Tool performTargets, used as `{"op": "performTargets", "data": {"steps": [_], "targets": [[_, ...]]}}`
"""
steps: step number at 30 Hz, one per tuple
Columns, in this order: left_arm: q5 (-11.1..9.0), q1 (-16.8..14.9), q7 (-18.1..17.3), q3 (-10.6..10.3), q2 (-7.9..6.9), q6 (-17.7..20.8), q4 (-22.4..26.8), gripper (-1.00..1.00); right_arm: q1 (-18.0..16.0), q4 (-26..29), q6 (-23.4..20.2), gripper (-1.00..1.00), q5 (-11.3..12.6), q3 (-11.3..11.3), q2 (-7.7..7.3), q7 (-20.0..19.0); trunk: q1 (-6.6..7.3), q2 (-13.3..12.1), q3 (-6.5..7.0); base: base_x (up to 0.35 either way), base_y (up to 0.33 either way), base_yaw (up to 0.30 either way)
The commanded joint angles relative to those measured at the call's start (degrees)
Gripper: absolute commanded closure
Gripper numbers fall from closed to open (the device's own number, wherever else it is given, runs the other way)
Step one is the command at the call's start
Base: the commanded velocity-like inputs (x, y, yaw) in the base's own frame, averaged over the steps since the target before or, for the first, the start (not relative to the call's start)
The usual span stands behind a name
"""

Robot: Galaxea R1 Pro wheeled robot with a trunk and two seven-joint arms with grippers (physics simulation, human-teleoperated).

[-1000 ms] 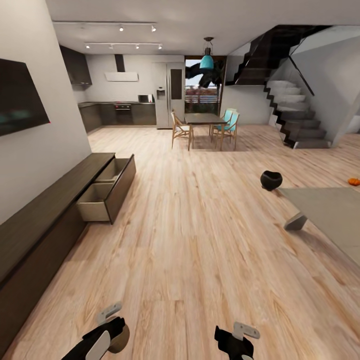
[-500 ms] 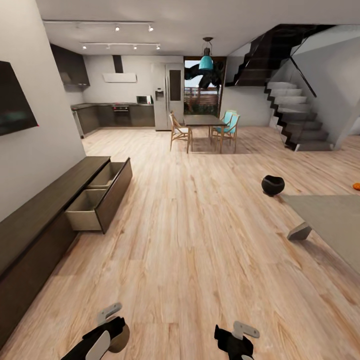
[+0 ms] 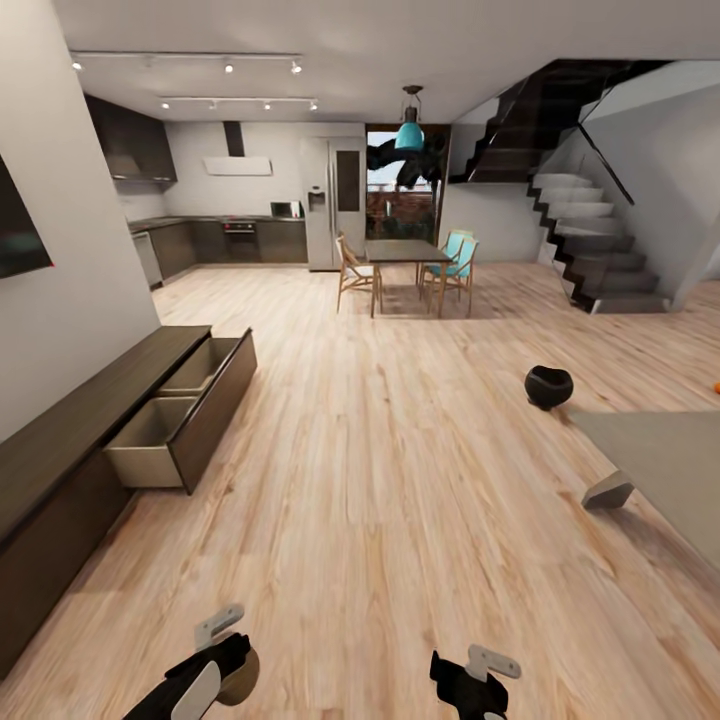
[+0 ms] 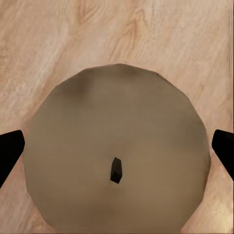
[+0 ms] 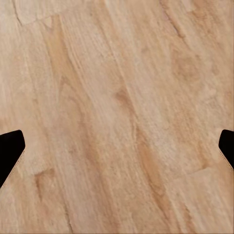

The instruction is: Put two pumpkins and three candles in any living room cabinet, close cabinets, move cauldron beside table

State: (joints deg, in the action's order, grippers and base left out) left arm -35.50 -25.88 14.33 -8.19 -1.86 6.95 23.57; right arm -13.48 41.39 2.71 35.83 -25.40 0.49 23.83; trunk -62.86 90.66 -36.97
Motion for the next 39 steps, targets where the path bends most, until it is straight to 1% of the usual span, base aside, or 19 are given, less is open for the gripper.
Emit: {"op": "performTargets", "data": {"steps": [1,6,25,39], "targets": [[-0.4,0.0,0.5,-0.5,-0.07,0.2,0.2,1.0,-0.1,0.0,0.3,-1.0,0.6,-0.3,-0.05,0.4,-0.03,0.0,0.04,0.331,-0.111,0.0],[-0.4,0.0,0.5,-0.5,-0.07,0.2,0.2,1.0,-0.1,0.0,0.3,-1.0,0.6,-0.3,-0.05,0.3,-0.03,0.0,0.23,0.331,-0.111,0.0],[-0.4,0.0,0.4,-0.5,0.1,0.2,0.2,1.0,-0.1,0.0,0.3,-1.0,0.6,-0.3,-0.05,0.3,-0.03,0.0,0.25,0.331,-0.11,0.0],[-0.4,0.0,0.1,-0.5,0.11,0.2,0.2,1.0,-0.1,0.0,0.3,-1.0,0.5,-0.4,-0.05,0.3,-0.03,0.0,0.25,0.331,-0.009,0.009]]}}
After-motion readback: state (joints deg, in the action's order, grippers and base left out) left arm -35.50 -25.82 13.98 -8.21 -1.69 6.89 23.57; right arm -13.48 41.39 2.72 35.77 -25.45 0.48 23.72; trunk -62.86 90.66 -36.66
